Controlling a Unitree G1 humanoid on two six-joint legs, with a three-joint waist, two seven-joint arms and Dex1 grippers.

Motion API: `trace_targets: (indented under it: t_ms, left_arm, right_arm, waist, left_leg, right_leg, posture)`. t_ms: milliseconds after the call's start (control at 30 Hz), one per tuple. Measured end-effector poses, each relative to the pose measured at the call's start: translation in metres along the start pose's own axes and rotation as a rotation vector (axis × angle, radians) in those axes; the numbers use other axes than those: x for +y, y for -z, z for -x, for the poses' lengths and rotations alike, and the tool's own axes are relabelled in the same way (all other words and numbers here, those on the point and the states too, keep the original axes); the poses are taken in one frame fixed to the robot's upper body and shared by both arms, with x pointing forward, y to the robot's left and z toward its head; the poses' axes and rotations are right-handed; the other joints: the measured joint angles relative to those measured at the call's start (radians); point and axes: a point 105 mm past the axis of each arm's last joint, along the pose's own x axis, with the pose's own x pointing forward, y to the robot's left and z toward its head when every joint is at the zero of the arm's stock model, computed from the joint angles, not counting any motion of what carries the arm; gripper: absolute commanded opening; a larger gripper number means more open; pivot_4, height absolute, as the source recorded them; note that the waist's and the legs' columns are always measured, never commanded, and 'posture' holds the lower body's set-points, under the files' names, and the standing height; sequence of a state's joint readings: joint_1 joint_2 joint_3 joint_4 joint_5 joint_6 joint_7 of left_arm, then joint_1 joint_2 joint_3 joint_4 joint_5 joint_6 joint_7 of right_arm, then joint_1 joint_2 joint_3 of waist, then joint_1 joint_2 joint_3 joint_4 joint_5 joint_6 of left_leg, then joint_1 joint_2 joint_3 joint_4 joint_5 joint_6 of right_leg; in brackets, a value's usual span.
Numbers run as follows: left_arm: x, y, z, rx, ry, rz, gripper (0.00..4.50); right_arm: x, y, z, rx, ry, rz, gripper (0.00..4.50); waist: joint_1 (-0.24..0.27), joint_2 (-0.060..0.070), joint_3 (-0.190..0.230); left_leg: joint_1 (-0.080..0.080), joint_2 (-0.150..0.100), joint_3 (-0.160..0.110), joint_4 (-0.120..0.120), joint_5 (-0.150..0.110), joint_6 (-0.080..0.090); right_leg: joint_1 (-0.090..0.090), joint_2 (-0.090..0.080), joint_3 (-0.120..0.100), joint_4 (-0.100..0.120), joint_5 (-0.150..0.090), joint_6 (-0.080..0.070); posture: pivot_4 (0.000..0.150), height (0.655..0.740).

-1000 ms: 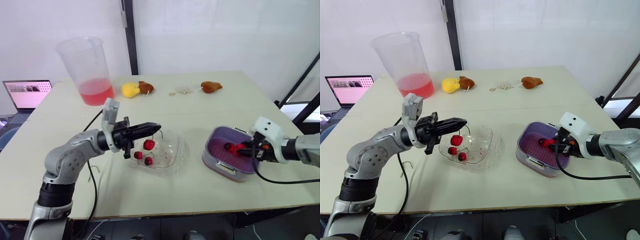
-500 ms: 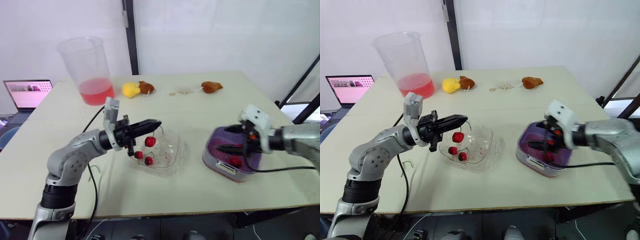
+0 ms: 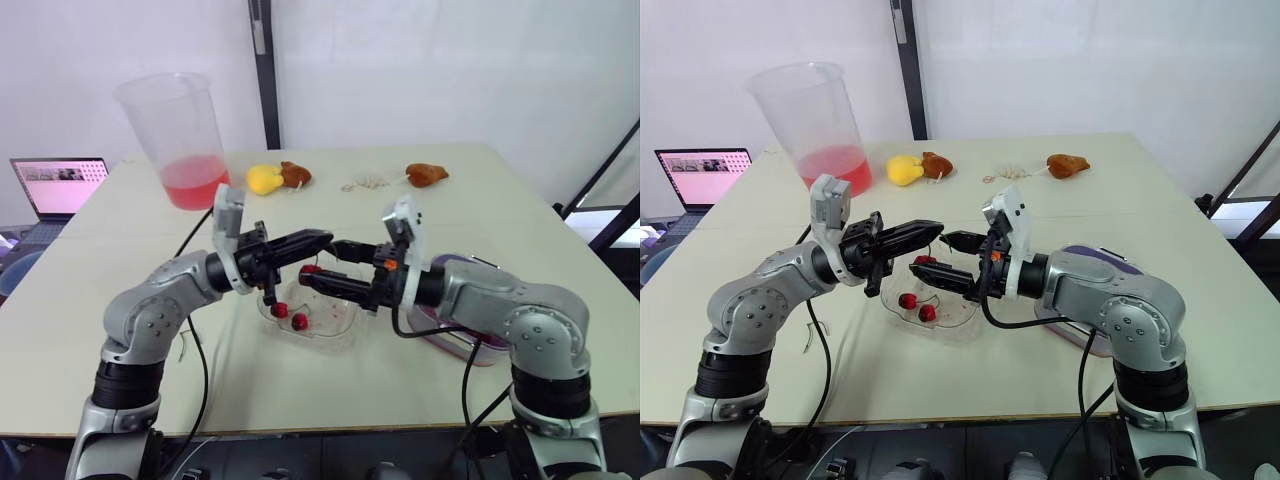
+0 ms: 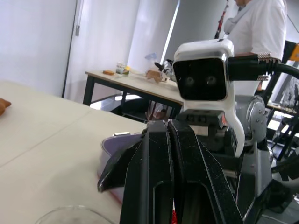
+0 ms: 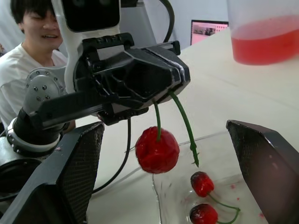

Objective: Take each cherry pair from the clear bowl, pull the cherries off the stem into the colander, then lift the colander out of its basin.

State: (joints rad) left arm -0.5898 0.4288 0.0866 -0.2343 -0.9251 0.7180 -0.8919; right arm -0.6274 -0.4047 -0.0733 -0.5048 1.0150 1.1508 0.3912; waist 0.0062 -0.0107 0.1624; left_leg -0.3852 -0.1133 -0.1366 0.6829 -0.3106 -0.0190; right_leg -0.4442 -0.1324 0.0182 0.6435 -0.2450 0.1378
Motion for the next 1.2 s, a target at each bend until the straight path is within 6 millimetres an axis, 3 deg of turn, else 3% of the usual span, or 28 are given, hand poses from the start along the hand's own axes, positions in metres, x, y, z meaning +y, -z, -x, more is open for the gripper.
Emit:
trace_targets:
  t_ms: [100,133,233,300,600,767,1200]
  left_arm:
    - [0.0,0.0,-0.001,-0.002,0.0,0.001,0.0]
    - [0.0,0.0,-0.001,-0.004,0.0,0.001,0.0]
    - [0.0,0.0,-0.001,-0.005,-0.003,0.001,0.0]
    - [0.0,0.0,-0.001,-0.006,-0.004,0.001,0.0]
    - [0.001,0.0,-0.001,-0.007,-0.007,0.002,0.0]
    - [0.0,0.0,-0.002,-0.012,-0.005,0.004,0.0]
    - [0.002,0.001,-0.003,-0.011,-0.014,0.003,0.0]
  right_arm:
    - [0.002,0.007,-0.005,0.016,0.001,-0.027,4.47]
    - [0.002,0.01,-0.006,0.023,0.007,-0.036,4.21]
    - [-0.001,0.013,-0.007,0.028,0.035,-0.052,3.17]
    - [-0.001,0.013,-0.008,0.025,0.04,-0.056,2.15]
    - [0.003,0.015,-0.012,0.029,0.033,-0.069,2.15]
    - [0.003,0.015,-0.012,0.027,0.034,-0.075,0.46]
    - [0.006,0.017,-0.009,0.036,0.032,-0.067,0.46]
  waist:
    - [-0.002,0.0,0.0]
    - [-0.002,0.0,0.0]
    - [-0.002,0.0,0.0]
    - [-0.003,0.0,0.0]
    - [-0.005,0.0,0.0]
    - [-0.005,0.0,0.0]
    - [-0.006,0.0,0.0]
  left_leg:
    - [0.0,0.0,0.0,0.0,0.0,0.0]
    - [0.0,0.0,0.0,0.0,0.0,0.0]
    - [0.0,0.0,0.0,0.0,0.0,0.0]
    - [0.0,0.0,0.0,0.0,0.0,0.0]
    - [0.0,0.0,0.0,0.0,0.0,0.0]
    - [0.0,0.0,0.0,0.0,0.0,0.0]
    - [0.0,0.0,0.0,-0.001,0.0,0.0]
  right_leg:
    - [0.0,0.0,0.0,0.0,0.0,0.0]
    - [0.0,0.0,0.0,0.0,0.0,0.0]
    - [0.0,0.0,0.0,0.0,0.0,0.0]
    - [0.0,0.0,0.0,0.0,0.0,0.0]
    - [0.0,0.0,0.0,0.0,0.0,0.0]
    - [0.0,0.0,0.0,0.0,0.0,0.0]
    - [0.0,0.0,0.0,0.0,0.0,0.0]
  posture:
    - [0.15,0.74]
    - [0.15,0.74]
    - [0.15,0.74]
    - [0.15,0.74]
    - [0.15,0.74]
    - [0.15,0.74]
    - [0.15,0.74]
